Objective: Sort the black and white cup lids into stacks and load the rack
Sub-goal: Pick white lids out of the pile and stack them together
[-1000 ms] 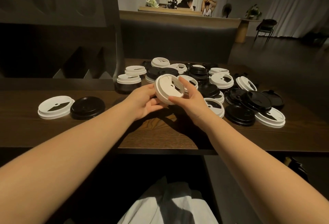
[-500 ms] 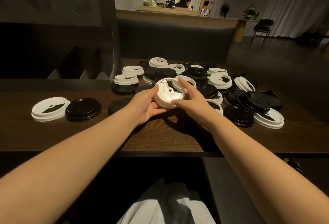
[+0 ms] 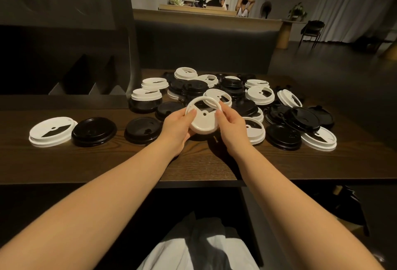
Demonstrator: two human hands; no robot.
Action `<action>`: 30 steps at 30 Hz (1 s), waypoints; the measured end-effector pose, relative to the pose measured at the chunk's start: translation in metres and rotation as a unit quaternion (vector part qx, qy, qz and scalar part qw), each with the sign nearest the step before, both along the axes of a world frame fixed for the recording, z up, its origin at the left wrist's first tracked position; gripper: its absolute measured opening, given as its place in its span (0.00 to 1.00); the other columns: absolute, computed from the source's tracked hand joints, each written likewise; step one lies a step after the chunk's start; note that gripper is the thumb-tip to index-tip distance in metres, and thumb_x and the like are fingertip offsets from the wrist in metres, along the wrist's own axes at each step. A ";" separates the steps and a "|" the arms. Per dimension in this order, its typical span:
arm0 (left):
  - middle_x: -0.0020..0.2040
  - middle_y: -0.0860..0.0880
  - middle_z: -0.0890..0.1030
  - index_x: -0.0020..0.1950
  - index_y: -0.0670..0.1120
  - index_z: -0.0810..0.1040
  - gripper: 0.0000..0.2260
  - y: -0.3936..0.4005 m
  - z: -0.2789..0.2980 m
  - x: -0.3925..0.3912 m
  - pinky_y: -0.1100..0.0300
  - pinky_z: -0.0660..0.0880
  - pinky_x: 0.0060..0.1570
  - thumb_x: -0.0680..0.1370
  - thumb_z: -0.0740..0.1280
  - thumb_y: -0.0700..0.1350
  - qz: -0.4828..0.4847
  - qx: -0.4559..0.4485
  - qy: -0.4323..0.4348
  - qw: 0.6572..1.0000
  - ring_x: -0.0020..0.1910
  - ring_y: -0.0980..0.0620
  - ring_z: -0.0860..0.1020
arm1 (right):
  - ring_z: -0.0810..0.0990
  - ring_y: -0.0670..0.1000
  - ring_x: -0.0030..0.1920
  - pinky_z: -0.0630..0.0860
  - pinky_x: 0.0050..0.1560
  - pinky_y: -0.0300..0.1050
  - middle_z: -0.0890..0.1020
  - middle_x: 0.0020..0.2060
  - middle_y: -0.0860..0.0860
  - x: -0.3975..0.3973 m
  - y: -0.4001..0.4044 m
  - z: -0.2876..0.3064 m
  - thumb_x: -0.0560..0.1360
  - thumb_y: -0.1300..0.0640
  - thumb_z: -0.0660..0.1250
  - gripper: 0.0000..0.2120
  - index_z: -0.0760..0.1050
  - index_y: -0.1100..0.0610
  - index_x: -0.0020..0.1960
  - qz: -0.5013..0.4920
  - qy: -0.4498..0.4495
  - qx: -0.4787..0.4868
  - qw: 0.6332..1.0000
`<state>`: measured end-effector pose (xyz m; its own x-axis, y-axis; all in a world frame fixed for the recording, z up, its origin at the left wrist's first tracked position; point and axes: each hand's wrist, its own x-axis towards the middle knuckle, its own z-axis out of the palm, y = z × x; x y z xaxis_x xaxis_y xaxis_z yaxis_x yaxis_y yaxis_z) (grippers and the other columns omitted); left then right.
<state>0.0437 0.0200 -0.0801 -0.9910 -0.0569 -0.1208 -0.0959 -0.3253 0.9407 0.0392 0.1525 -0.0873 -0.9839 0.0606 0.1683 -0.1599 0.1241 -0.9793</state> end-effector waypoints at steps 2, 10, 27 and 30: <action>0.52 0.47 0.82 0.62 0.44 0.77 0.11 -0.001 -0.003 -0.002 0.58 0.78 0.46 0.81 0.62 0.42 0.011 -0.009 -0.001 1.000 0.51 0.52 0.80 | 0.72 0.45 0.64 0.69 0.58 0.29 0.74 0.66 0.51 0.001 0.000 -0.004 0.81 0.55 0.59 0.19 0.68 0.56 0.71 -0.009 0.033 0.054 0.998; 0.55 0.48 0.80 0.68 0.44 0.73 0.16 0.000 0.000 -0.010 0.65 0.77 0.38 0.80 0.63 0.40 0.011 0.003 0.017 1.000 0.49 0.56 0.79 | 0.58 0.57 0.74 0.52 0.72 0.56 0.68 0.71 0.55 0.005 0.061 0.030 0.72 0.34 0.63 0.37 0.63 0.54 0.74 -0.172 -0.001 0.464 0.869; 0.52 0.47 0.80 0.56 0.45 0.75 0.06 -0.005 -0.006 -0.021 0.56 0.77 0.52 0.80 0.62 0.43 -0.004 0.095 -0.002 0.995 0.52 0.51 0.79 | 0.60 0.51 0.74 0.61 0.70 0.47 0.60 0.75 0.52 0.002 0.045 0.018 0.70 0.43 0.73 0.44 0.54 0.54 0.77 -0.137 0.024 0.164 0.977; 0.54 0.46 0.81 0.62 0.44 0.74 0.12 -0.007 -0.008 -0.023 0.54 0.77 0.53 0.81 0.62 0.45 -0.007 0.086 -0.002 0.996 0.54 0.50 0.79 | 0.61 0.49 0.73 0.61 0.67 0.43 0.60 0.74 0.51 0.004 0.032 0.016 0.69 0.45 0.74 0.43 0.55 0.54 0.76 -0.088 0.053 0.171 0.980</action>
